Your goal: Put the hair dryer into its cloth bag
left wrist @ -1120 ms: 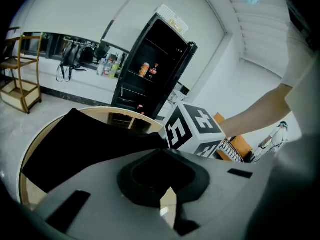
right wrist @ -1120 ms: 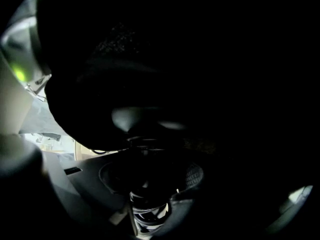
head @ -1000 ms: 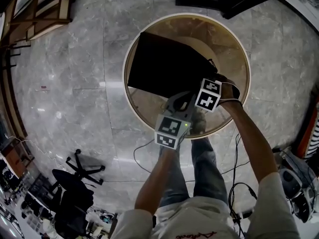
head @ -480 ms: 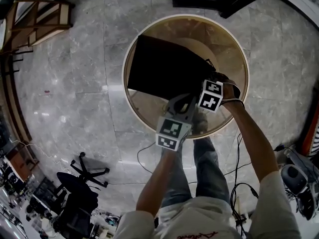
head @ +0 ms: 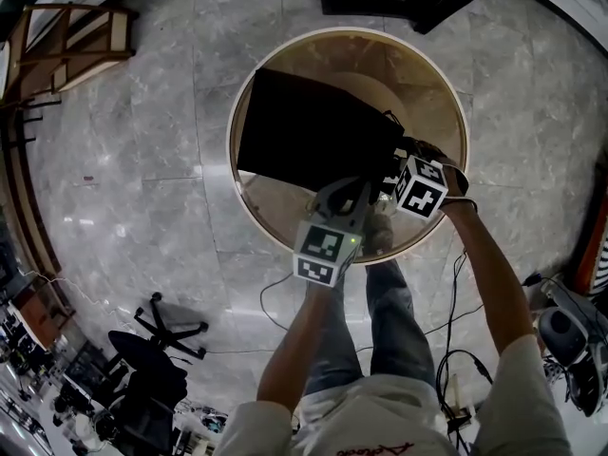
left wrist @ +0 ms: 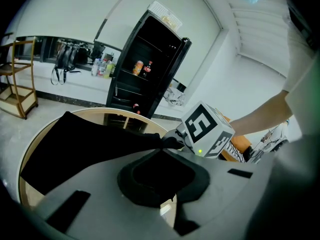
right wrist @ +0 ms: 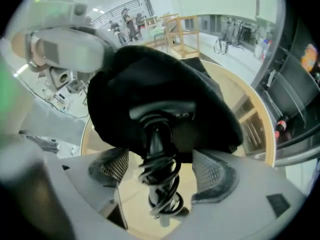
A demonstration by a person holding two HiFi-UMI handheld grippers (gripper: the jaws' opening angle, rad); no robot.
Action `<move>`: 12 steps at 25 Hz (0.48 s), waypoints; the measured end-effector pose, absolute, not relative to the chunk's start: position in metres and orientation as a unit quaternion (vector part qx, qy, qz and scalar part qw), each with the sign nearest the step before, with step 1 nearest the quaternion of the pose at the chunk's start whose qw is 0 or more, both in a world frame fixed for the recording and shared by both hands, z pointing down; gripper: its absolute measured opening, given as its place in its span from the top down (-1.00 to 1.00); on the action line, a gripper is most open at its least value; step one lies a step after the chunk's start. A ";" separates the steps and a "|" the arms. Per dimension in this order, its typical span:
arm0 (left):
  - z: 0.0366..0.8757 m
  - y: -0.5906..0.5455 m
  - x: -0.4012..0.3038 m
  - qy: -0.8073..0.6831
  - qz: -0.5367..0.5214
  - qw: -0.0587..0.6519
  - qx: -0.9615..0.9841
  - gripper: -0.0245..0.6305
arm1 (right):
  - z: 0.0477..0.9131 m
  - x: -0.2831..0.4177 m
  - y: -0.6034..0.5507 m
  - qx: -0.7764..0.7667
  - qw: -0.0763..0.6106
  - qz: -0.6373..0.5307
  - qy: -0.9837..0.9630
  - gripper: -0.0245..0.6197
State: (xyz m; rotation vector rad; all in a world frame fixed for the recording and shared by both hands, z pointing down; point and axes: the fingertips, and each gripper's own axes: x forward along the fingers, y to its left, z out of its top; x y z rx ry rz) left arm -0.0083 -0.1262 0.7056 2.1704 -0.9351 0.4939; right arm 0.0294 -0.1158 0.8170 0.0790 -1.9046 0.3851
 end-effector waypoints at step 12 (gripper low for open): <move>0.710 -0.121 -0.005 -0.359 0.204 0.354 0.839 0.83 | 0.826 0.086 -0.101 0.086 0.568 0.157 -0.804 -0.24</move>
